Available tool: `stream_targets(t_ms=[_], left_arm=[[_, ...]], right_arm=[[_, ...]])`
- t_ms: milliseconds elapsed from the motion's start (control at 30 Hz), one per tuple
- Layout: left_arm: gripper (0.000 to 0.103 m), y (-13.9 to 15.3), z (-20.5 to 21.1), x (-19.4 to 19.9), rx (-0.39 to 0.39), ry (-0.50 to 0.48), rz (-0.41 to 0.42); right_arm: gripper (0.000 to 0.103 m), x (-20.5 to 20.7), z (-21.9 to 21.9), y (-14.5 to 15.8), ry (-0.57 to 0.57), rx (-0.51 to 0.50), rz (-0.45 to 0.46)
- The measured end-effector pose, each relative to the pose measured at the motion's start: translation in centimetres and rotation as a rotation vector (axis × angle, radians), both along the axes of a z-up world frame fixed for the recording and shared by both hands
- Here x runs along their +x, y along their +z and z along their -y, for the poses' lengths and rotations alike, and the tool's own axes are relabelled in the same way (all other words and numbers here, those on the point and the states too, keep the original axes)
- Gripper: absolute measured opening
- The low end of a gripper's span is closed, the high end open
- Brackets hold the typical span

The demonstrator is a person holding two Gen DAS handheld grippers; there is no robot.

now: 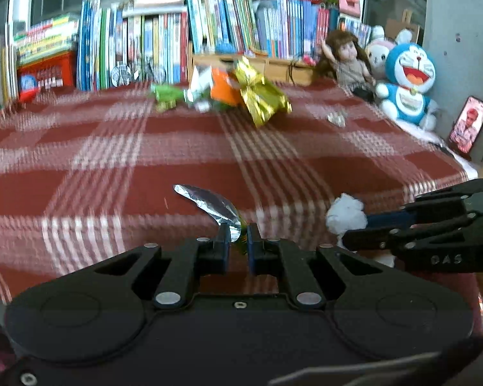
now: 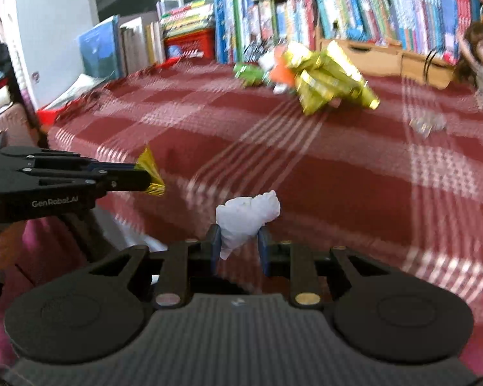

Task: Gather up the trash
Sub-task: 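Carry the foil wrapper and tissue down into the black bin and open both tools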

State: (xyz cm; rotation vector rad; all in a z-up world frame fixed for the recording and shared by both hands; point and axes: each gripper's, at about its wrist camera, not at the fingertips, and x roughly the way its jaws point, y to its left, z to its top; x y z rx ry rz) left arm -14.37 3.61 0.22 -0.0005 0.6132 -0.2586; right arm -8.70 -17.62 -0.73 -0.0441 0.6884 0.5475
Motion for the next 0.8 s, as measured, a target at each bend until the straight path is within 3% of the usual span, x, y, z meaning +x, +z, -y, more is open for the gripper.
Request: stream_targets(t_ms=[300, 800], left_arm=[[0.010, -5.4, 0.4, -1.0, 0.009, 0.017, -0.197], [0.012, -12.0, 0.5, 0.9, 0.069, 0.066, -0.385]], right_arm=[[0.029, -1.5, -1.5, -5.2, 0.039, -0.040, -0.153], [0.030, -0.3, -2.9, -11.4, 0.069, -0.124, -0.303]])
